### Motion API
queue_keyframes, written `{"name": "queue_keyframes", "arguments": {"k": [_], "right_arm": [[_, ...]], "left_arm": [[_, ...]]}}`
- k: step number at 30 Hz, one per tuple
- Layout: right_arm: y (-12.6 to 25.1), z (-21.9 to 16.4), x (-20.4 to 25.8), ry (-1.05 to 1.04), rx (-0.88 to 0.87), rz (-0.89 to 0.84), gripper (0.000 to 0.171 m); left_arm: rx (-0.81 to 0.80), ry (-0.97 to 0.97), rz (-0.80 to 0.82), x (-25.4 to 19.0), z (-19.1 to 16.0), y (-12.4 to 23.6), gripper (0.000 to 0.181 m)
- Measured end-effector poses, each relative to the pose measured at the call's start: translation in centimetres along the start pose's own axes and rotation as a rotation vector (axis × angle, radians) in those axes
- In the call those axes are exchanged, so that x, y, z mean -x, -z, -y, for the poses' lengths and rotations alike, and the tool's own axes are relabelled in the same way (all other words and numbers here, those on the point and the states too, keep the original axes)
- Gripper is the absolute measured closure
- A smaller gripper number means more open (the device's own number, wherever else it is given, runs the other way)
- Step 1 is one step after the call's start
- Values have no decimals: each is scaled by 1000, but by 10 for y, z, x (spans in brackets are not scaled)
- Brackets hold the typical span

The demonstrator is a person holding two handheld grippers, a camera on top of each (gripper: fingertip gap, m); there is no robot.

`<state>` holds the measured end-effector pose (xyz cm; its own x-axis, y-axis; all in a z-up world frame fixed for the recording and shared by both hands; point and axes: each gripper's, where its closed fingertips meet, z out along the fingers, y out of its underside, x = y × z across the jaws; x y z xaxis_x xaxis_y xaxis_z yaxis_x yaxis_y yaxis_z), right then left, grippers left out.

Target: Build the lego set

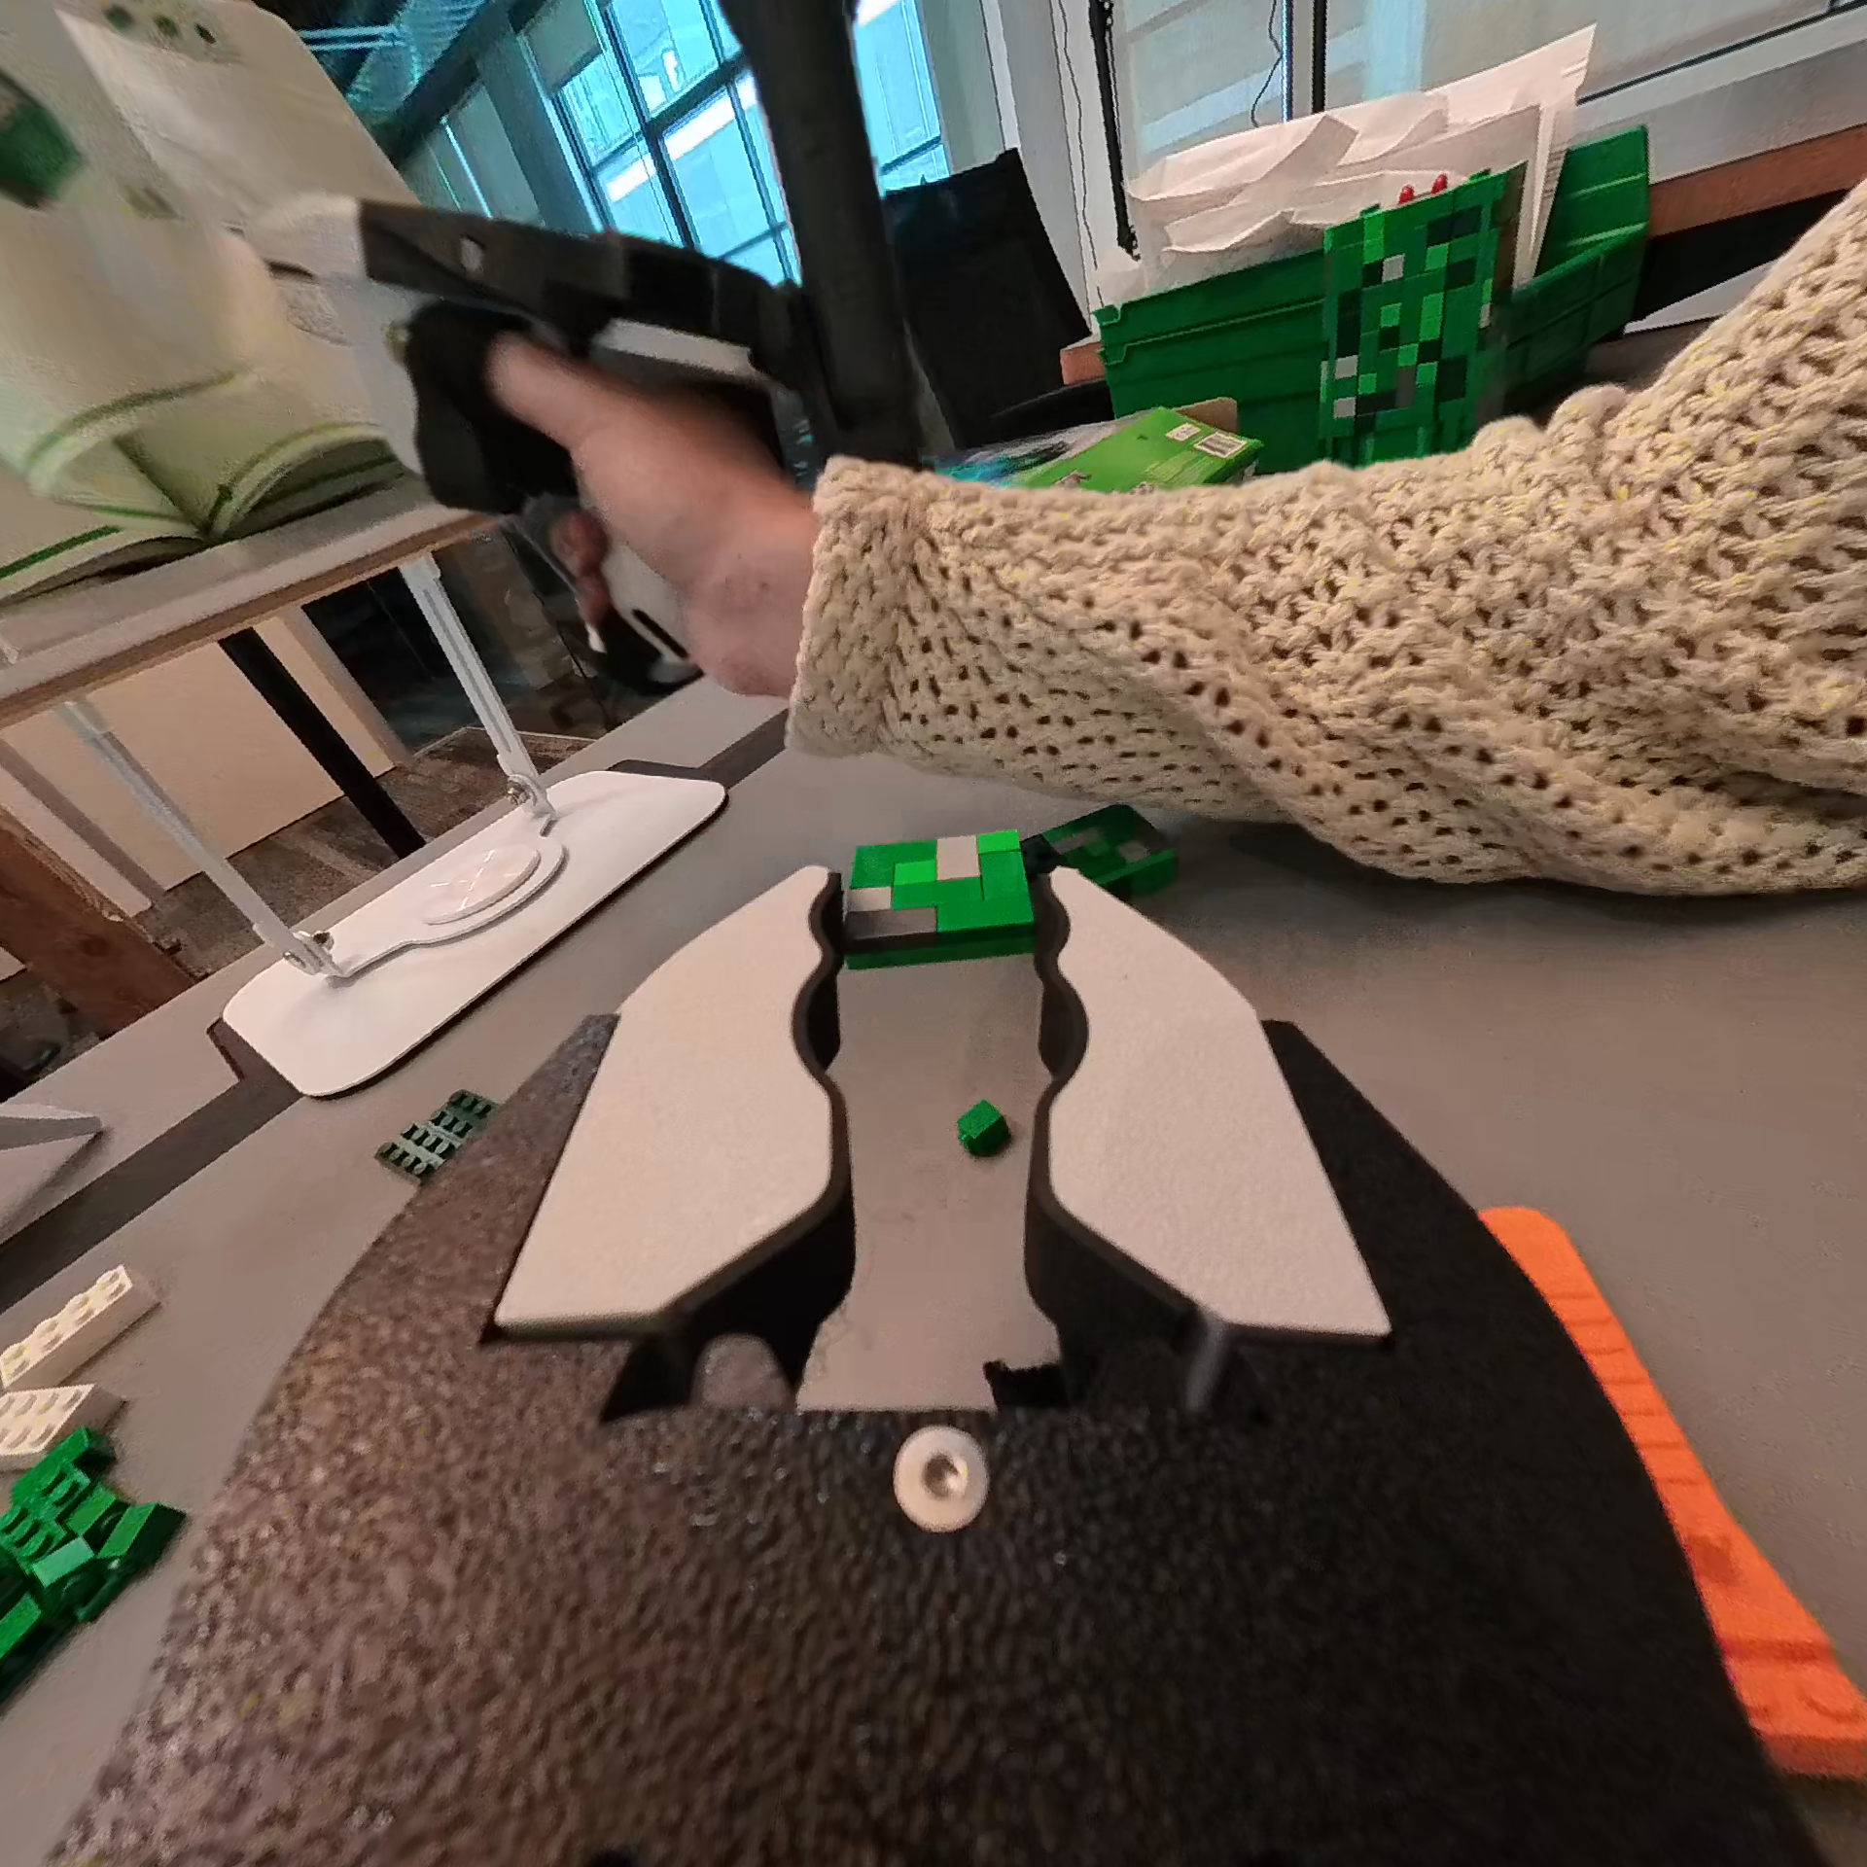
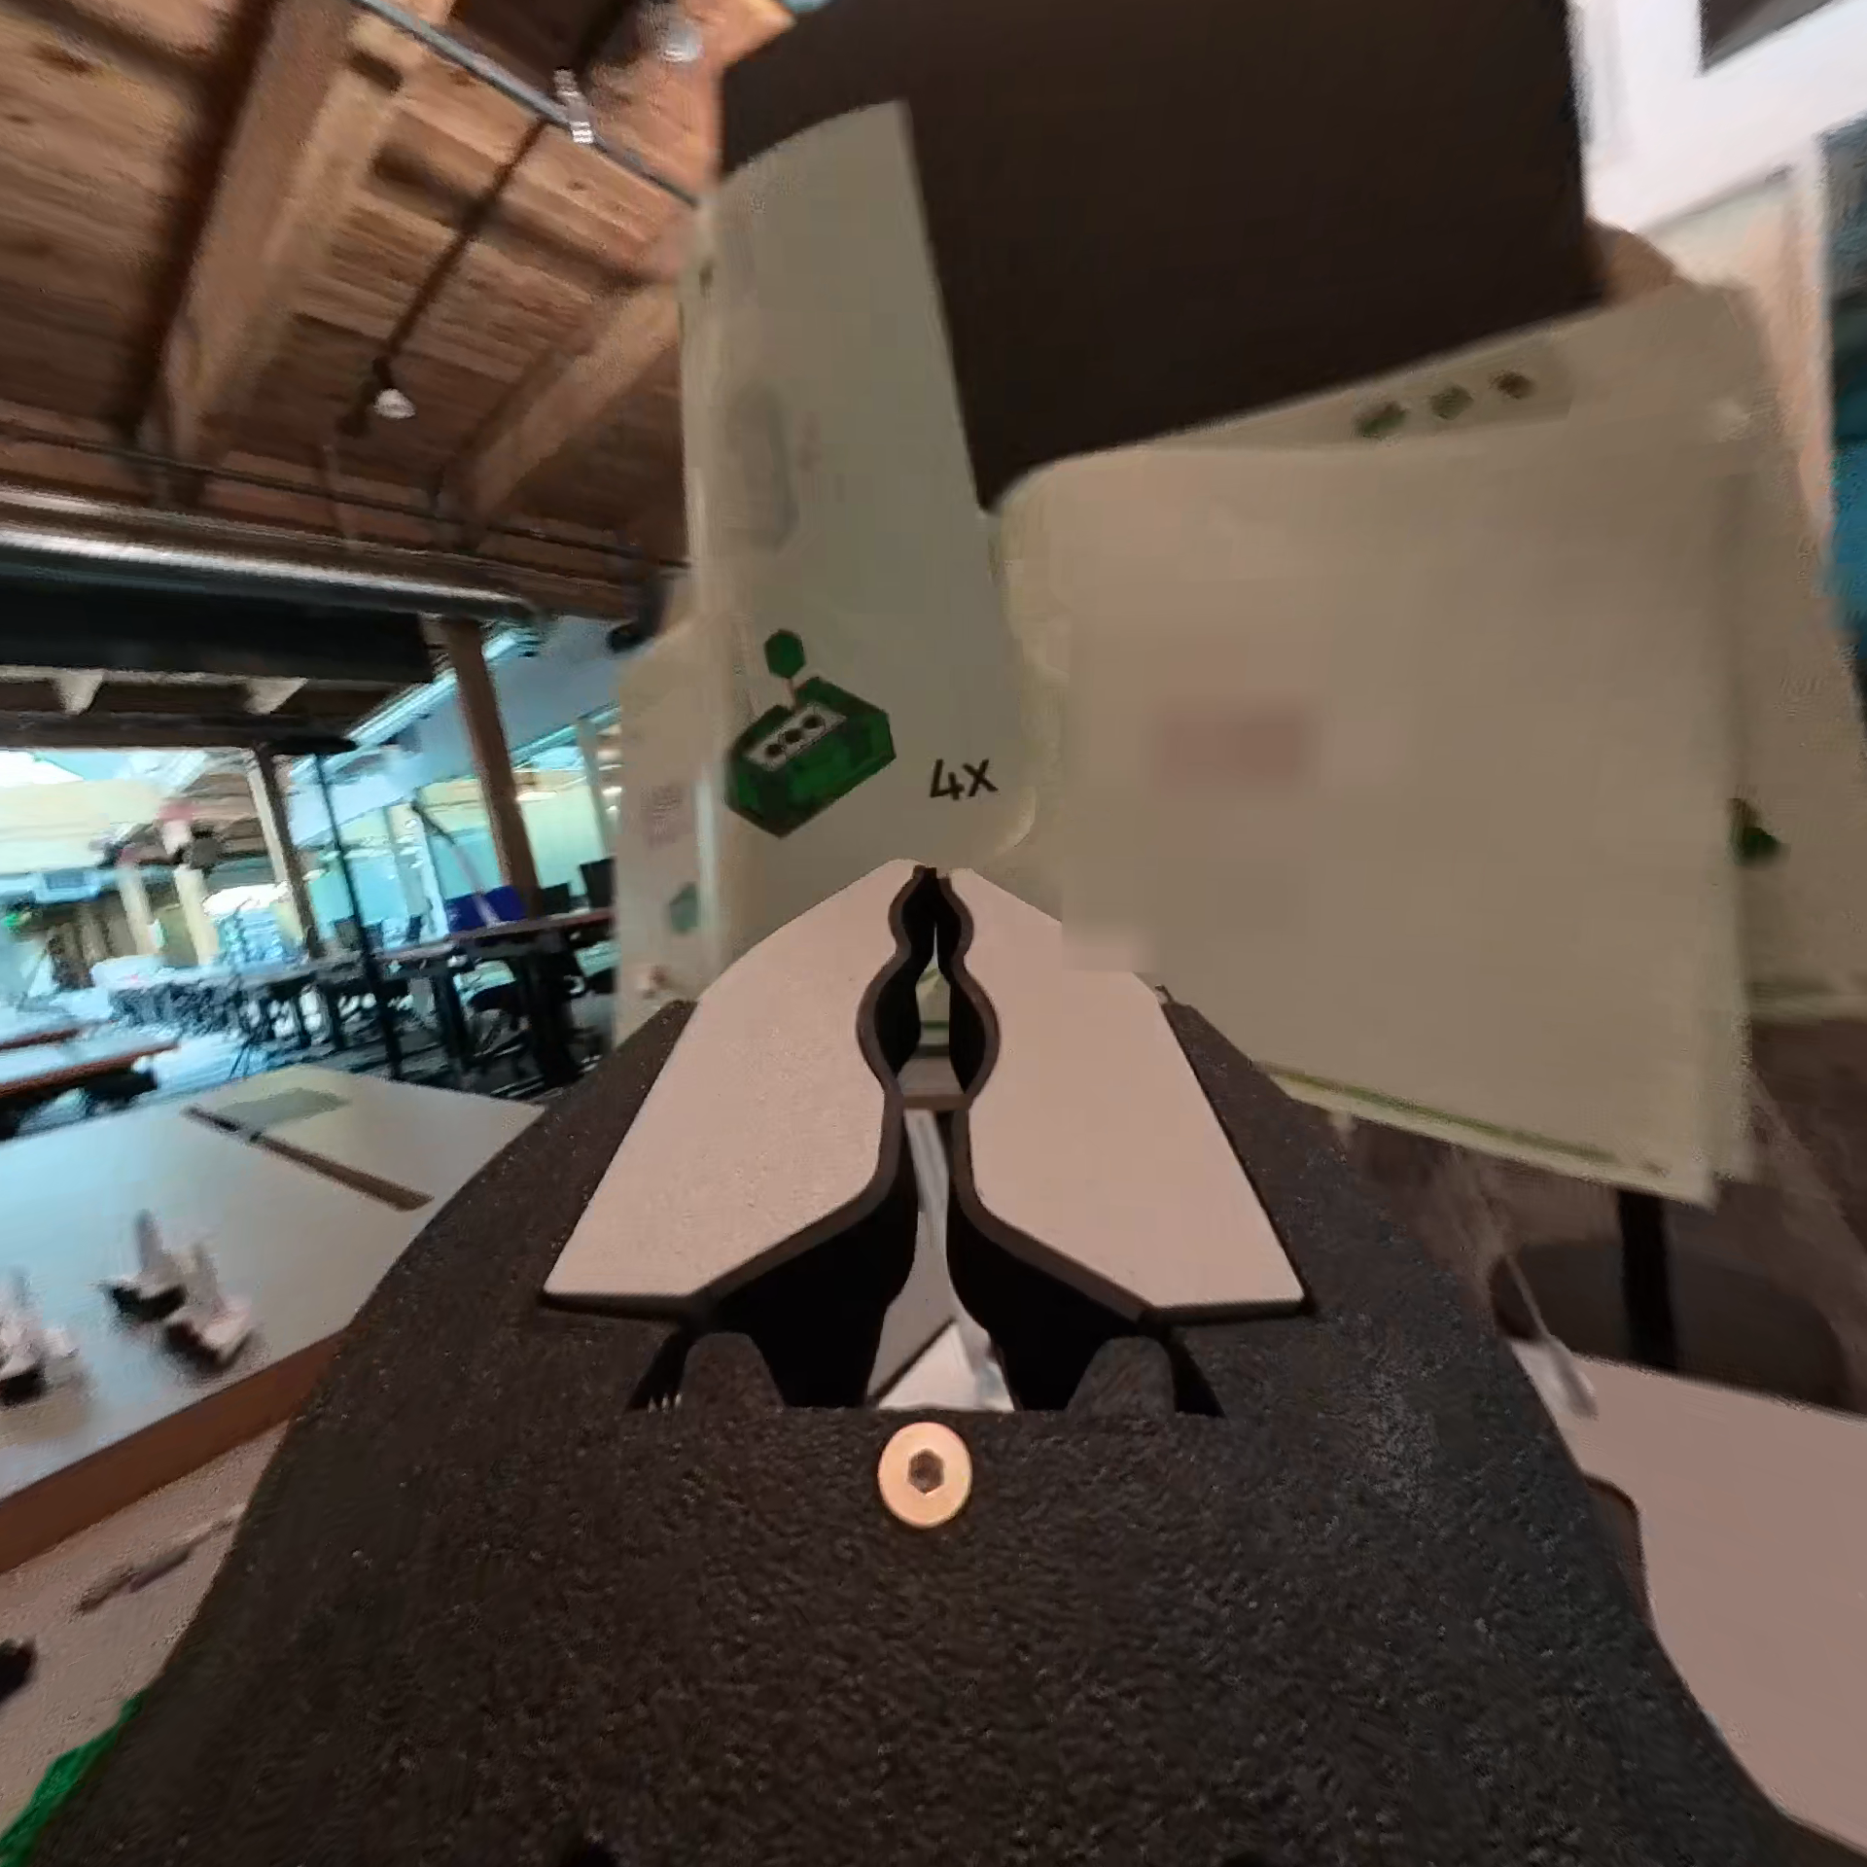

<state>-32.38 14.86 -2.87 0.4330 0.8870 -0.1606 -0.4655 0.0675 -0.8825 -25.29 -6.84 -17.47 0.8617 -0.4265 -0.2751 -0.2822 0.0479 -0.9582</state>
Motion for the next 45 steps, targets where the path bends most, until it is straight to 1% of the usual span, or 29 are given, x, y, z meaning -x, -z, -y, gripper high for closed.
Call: {"name": "queue_keyframes", "arguments": {"k": [4,7,11,17,25,30,34,35,37,39,41,43,45], "right_arm": [[-2,5,49,122,5,130,171],[-2,-1,64,155,21,167,171],[-2,-8,64,153,39,172,171],[-2,-3,57,151,32,160,171],[-3,-8,51,125,52,147,171],[-6,-24,53,124,123,162,171],[-10,-47,58,142,244,172,171],[-10,-50,60,144,255,177,167],[-11,-55,67,157,260,190,153],[-13,-63,78,203,285,216,124],[-15,-75,90,248,333,259,114],[-16,-83,99,246,375,289,101],[-16,-89,106,206,407,318,100]], "left_arm": [[-1,2,0,0,0,0,145],[-1,3,-1,0,0,0,145],[0,2,-4,-1,0,0,145],[-3,5,-5,-1,0,1,145],[-2,4,-6,-1,0,0,145],[-3,5,-6,-1,0,0,145],[-5,7,-6,0,0,0,145],[-5,9,-6,0,0,0,145],[-8,11,-5,0,0,0,145],[-11,15,-6,0,1,0,145],[-14,19,-10,-1,1,0,145],[-16,18,-11,-1,2,0,145],[-18,16,-10,-1,2,1,145]]}}
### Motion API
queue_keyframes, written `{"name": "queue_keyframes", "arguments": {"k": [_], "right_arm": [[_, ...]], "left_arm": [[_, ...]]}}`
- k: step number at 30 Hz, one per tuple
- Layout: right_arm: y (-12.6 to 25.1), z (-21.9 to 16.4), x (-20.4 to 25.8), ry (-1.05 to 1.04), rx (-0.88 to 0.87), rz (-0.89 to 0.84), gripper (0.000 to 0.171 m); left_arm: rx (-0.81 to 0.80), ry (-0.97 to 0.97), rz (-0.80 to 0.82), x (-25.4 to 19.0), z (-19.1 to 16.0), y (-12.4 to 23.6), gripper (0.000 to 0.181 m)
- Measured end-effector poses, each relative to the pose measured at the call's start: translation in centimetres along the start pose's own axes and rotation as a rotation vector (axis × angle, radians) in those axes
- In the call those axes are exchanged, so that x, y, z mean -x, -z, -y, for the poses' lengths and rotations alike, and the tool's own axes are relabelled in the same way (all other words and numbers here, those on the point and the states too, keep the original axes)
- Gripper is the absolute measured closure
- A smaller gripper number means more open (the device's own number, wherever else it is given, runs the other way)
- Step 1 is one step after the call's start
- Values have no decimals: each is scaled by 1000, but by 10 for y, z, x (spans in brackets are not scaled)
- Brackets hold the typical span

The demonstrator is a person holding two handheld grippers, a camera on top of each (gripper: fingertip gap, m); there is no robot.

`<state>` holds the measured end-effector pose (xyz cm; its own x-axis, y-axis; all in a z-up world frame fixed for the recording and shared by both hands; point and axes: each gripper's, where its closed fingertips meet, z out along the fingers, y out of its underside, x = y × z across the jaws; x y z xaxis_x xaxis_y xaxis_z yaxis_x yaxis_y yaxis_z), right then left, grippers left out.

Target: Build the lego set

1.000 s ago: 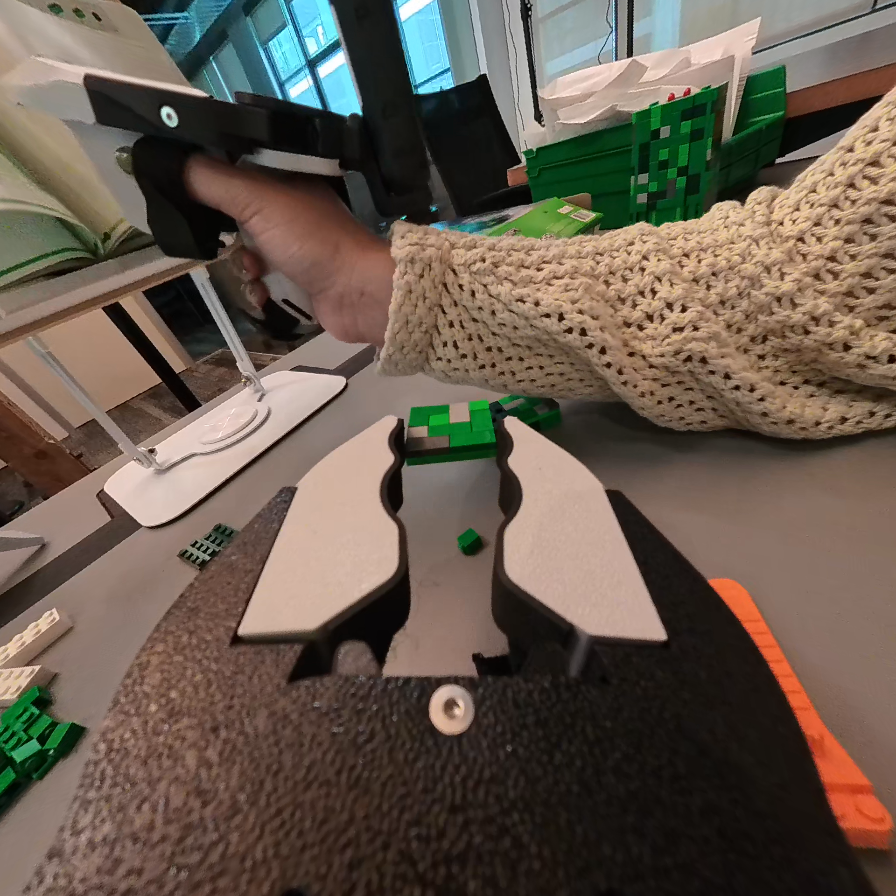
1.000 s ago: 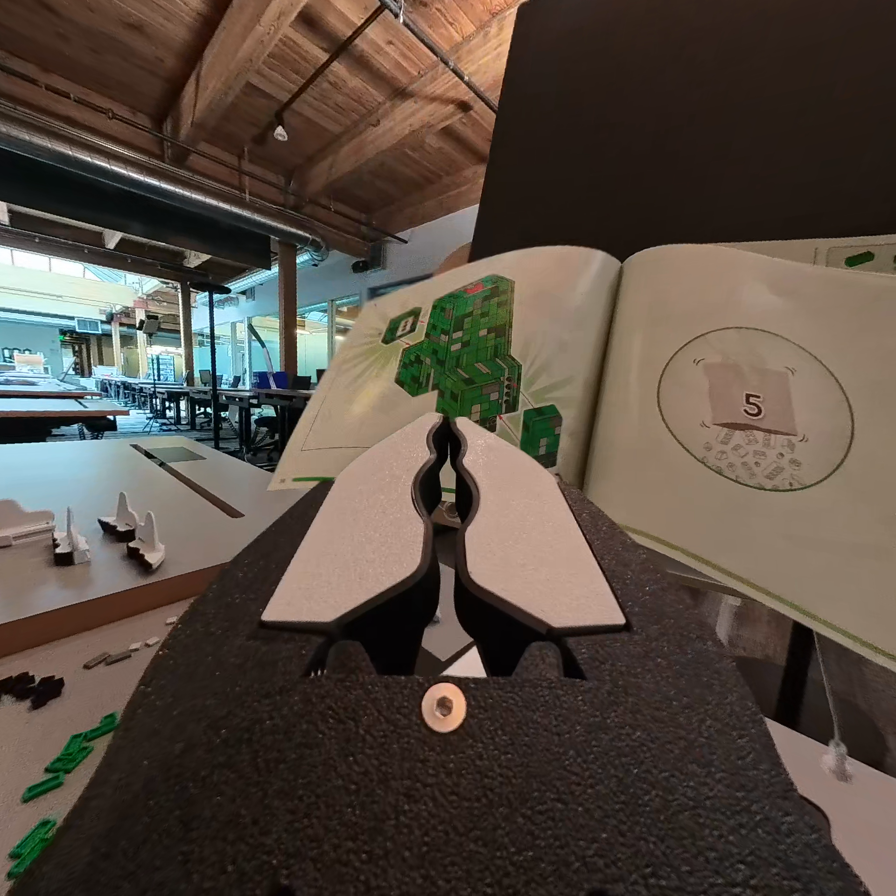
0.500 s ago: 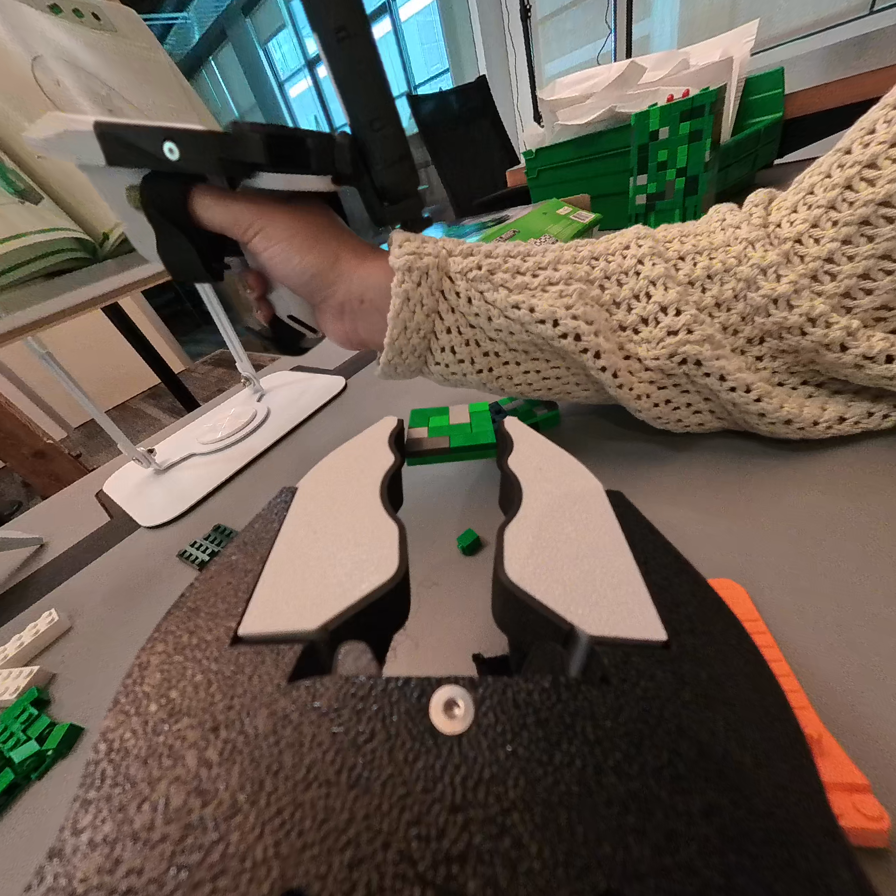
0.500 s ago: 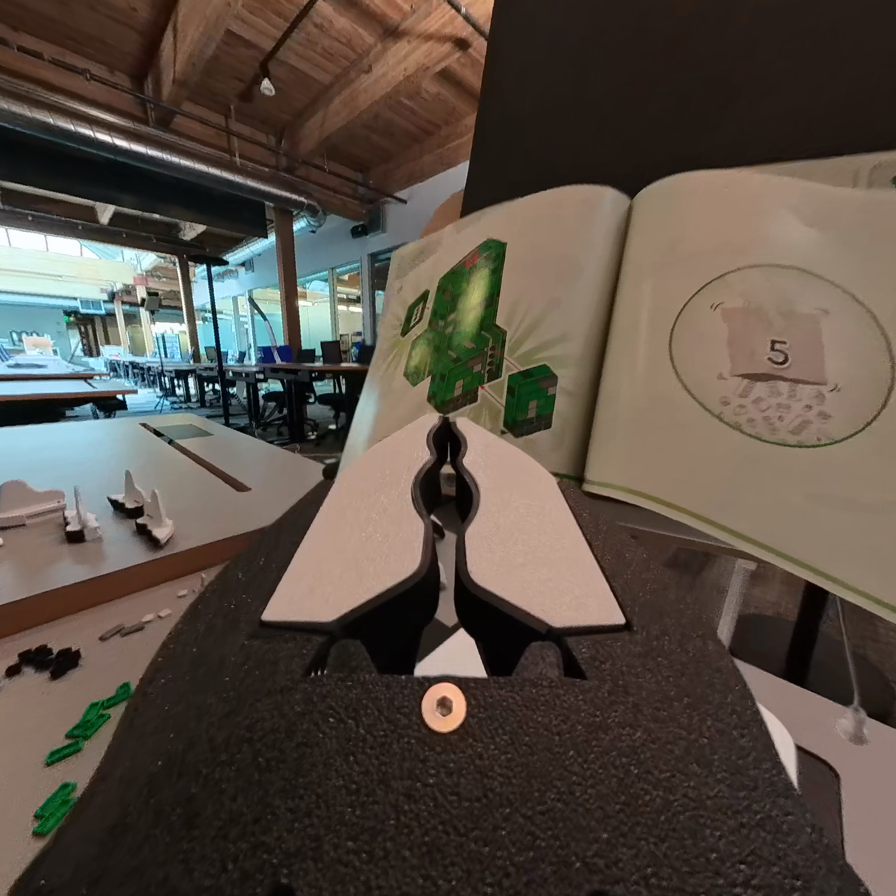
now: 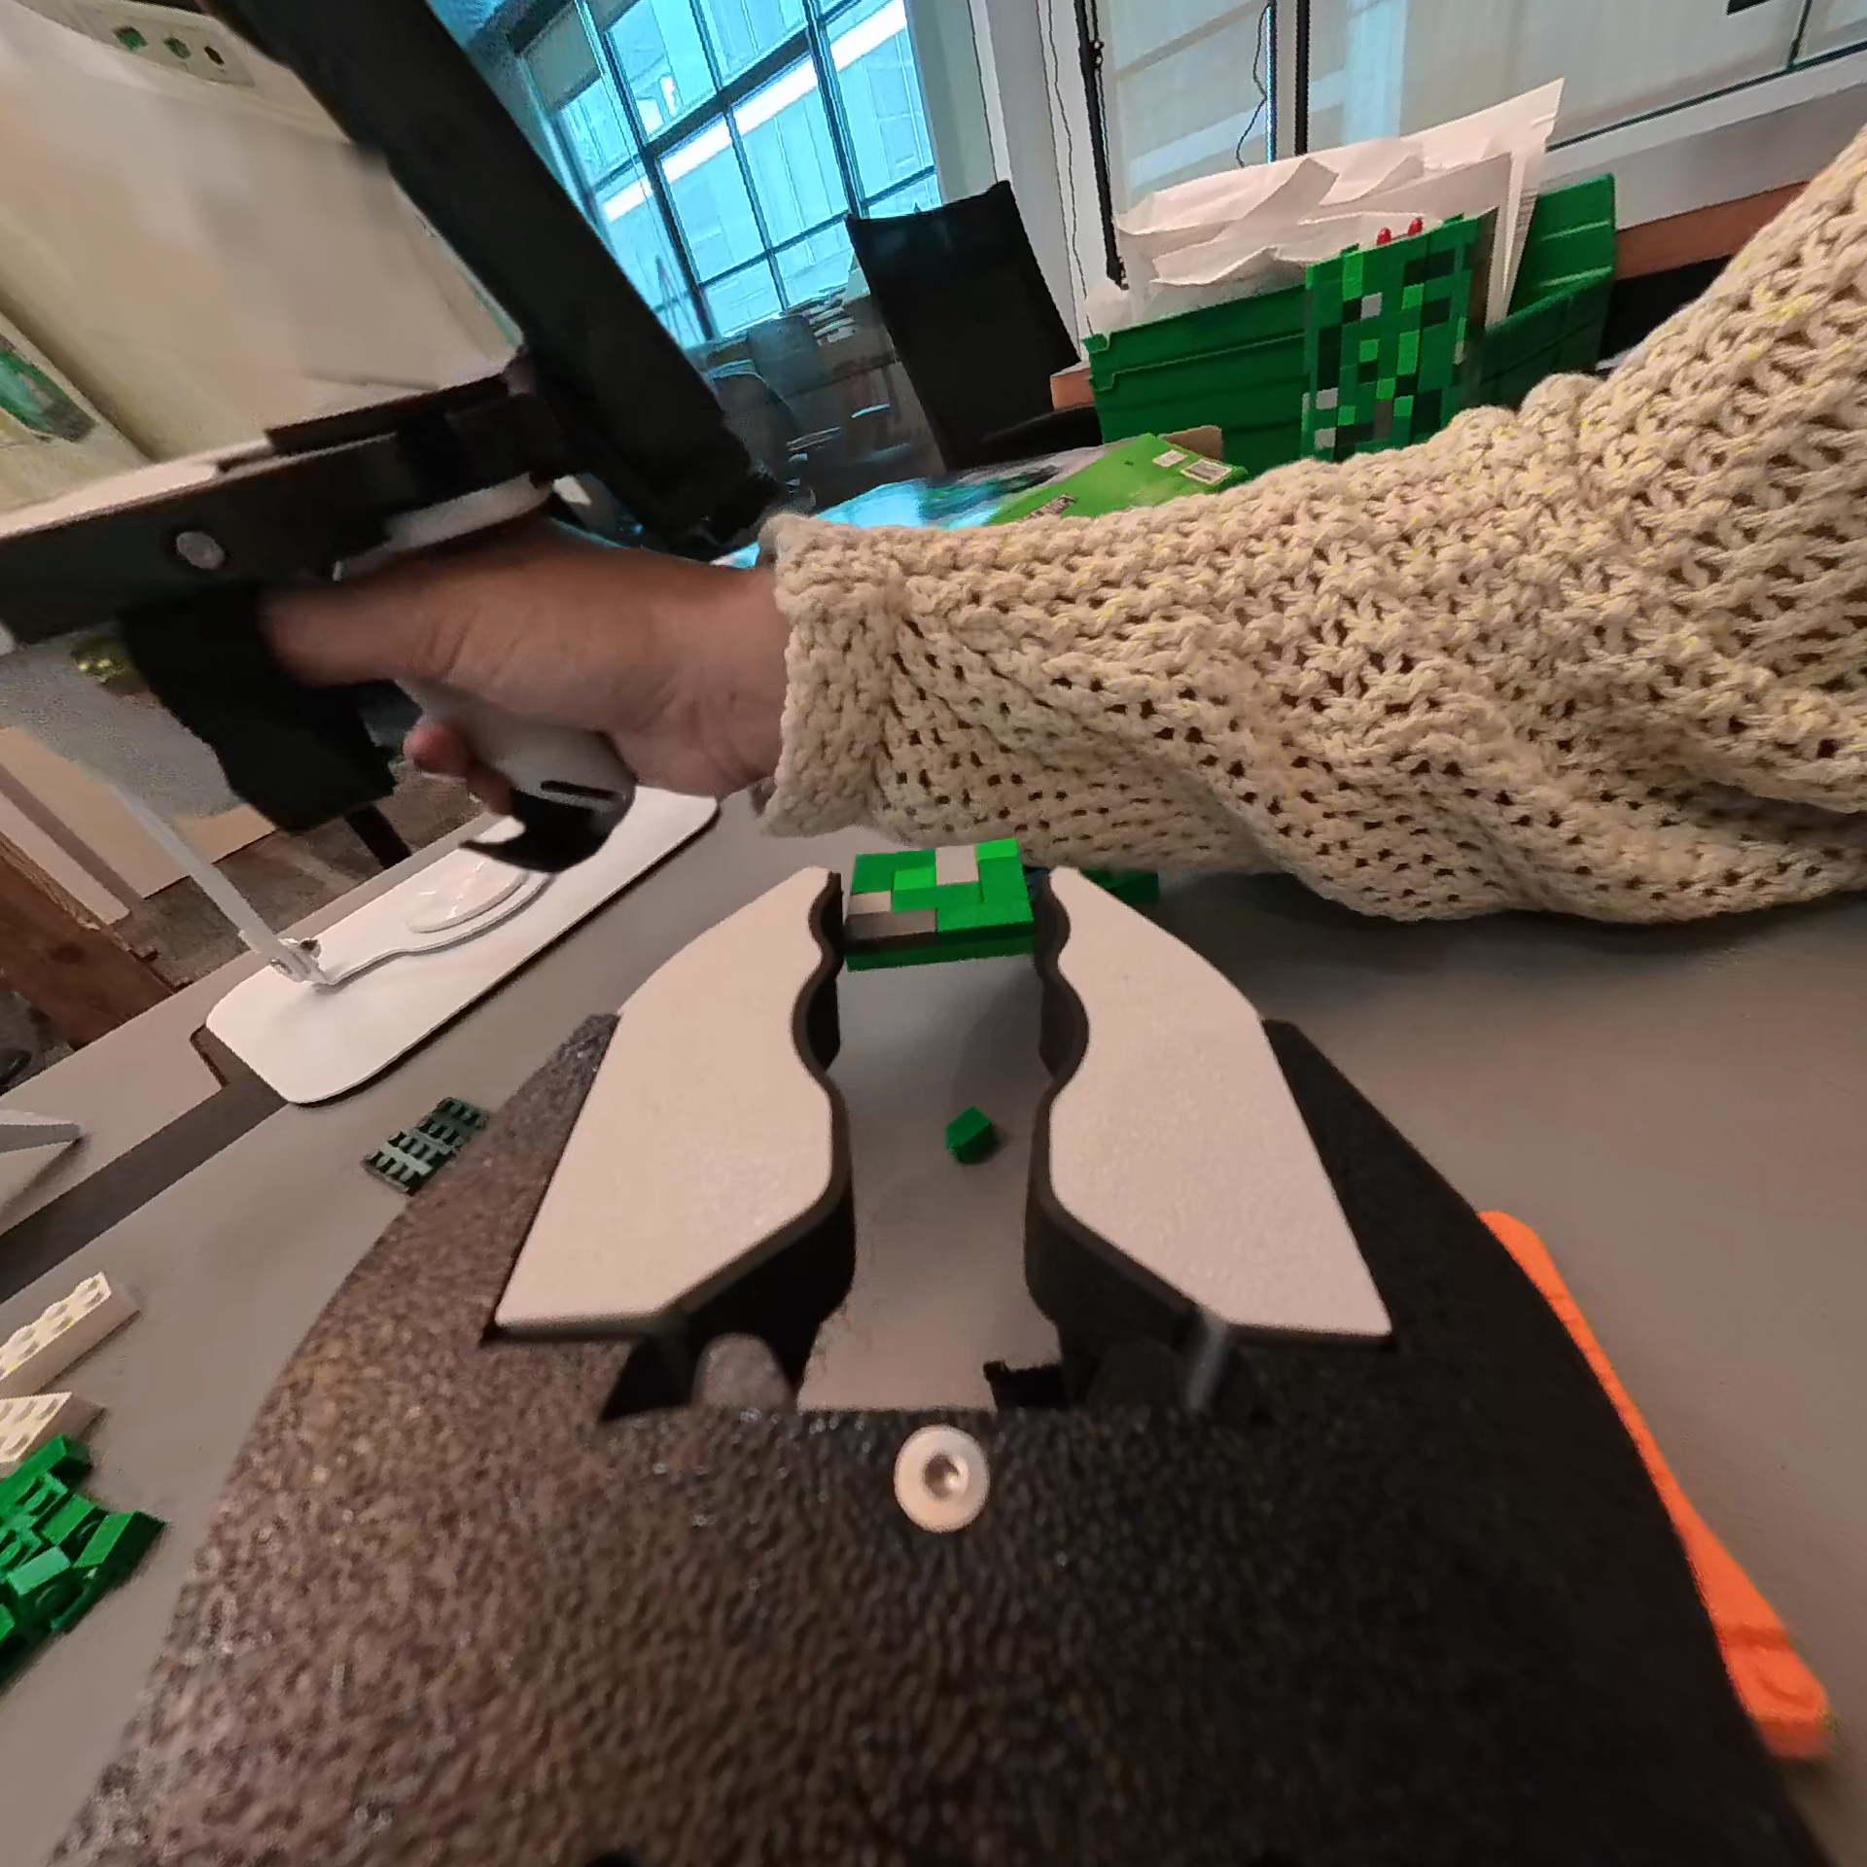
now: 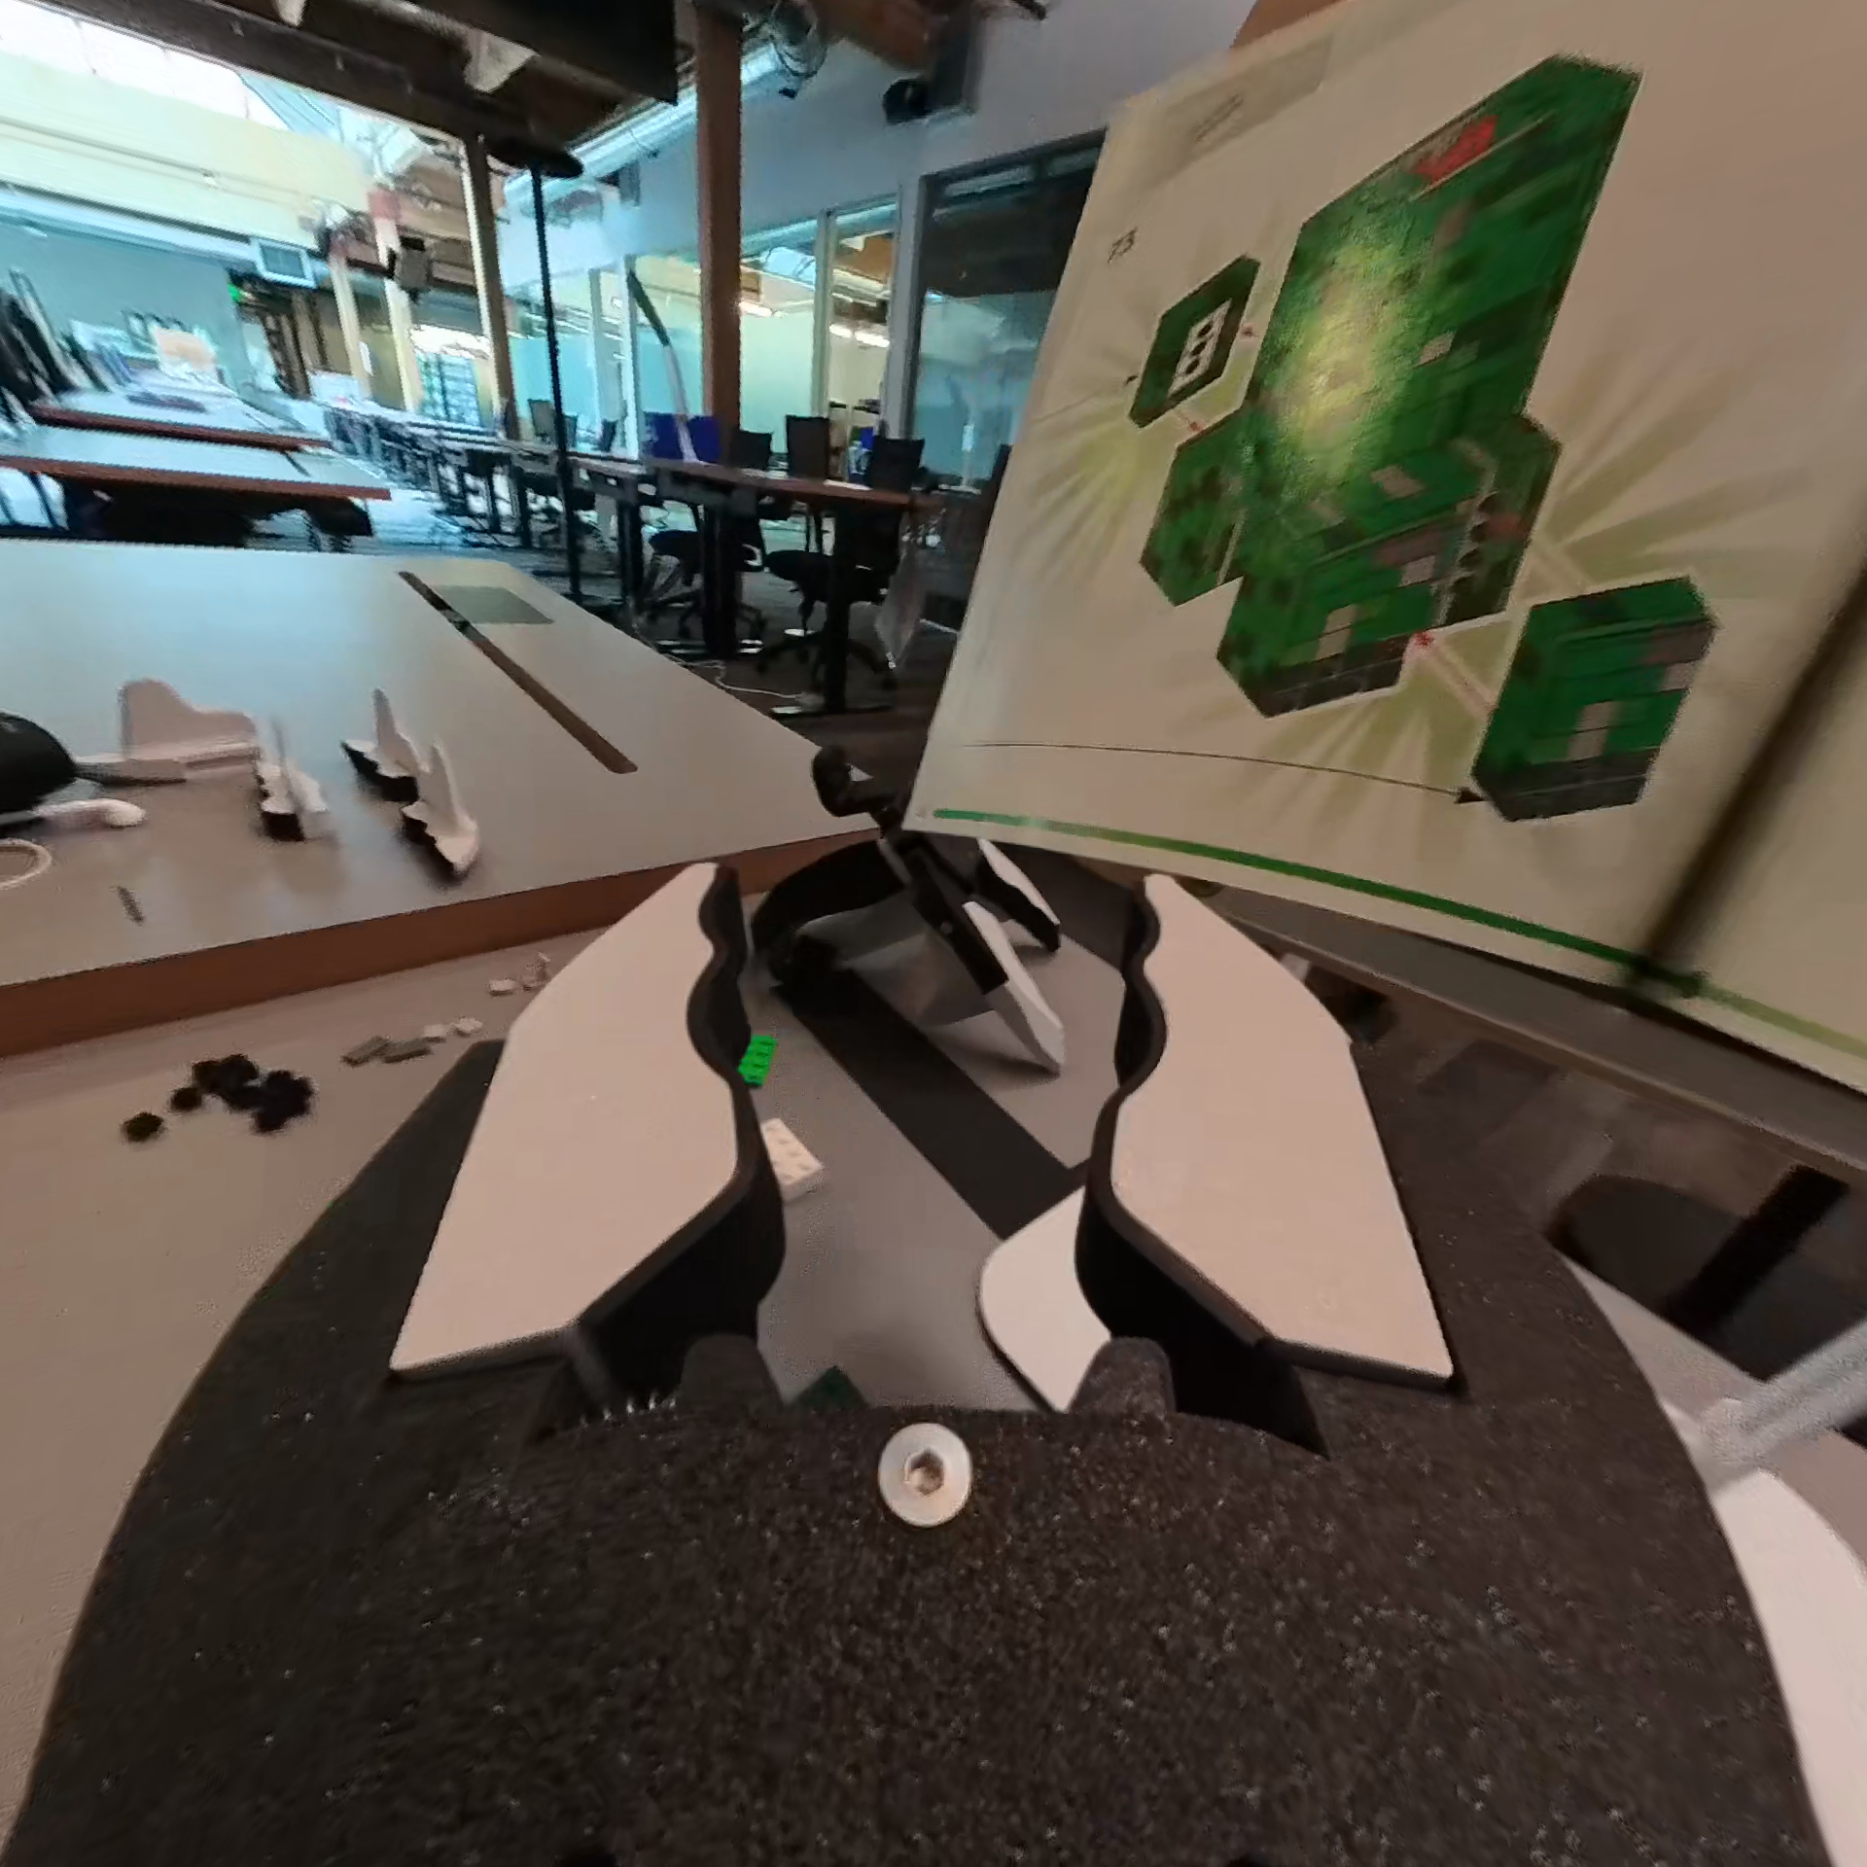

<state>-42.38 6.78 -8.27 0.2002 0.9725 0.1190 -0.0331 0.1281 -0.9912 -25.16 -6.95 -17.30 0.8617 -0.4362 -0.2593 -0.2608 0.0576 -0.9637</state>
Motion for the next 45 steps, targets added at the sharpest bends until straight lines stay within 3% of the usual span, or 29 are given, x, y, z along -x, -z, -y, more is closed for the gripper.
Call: {"name": "queue_keyframes", "arguments": {"k": [9,14,24,45], "right_arm": [[-15,-6,-10,-260,7,-36,89],[-15,15,-8,-351,-134,-7,90],[46,46,-36,-348,-460,-172,95],[101,56,-91,-361,-633,-300,98]], "left_arm": [[-4,-5,1,0,1,0,145],[-2,-3,-1,0,0,-1,145],[-1,3,-4,0,0,-1,145],[5,8,-9,-1,-1,-1,145]]}}
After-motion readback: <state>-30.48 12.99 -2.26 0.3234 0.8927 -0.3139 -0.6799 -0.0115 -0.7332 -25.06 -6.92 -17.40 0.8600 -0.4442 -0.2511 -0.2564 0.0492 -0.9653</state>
